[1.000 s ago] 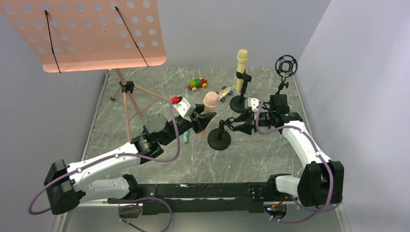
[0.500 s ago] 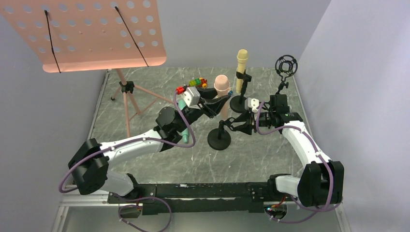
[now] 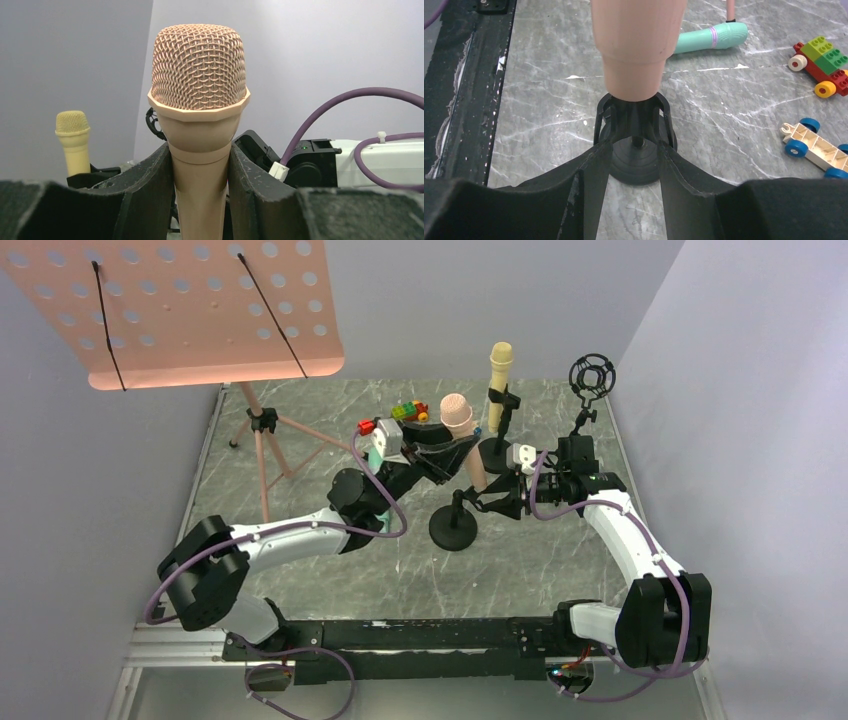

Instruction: Attach the microphones to the stand

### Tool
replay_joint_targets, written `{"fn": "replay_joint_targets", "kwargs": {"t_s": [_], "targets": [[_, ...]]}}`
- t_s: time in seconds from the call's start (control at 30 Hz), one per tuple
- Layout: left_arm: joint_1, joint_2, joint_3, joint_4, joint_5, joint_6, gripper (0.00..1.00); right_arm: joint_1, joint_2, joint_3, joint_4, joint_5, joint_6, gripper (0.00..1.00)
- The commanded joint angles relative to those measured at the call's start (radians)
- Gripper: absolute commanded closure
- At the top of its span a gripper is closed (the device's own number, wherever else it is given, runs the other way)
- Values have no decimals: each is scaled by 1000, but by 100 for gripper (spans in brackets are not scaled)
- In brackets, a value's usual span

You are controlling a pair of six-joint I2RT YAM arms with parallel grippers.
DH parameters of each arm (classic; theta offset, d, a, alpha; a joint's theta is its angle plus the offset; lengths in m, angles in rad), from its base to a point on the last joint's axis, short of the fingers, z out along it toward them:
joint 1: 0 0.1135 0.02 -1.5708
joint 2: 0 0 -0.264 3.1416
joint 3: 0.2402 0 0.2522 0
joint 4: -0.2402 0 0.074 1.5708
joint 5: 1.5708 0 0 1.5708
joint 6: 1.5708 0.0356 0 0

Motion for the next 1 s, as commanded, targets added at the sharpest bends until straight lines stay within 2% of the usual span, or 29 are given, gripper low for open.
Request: {"fn": "replay_joint_targets", "kwargs": {"t_s": [0.0,0.97], "targets": [[3,-2,-26,118,-22,-54,93,5,8,-3,-49,-36,-39,49],[10,70,-99,204,-60,-93,93,7,17,0,-65,-41,-53,49]]}}
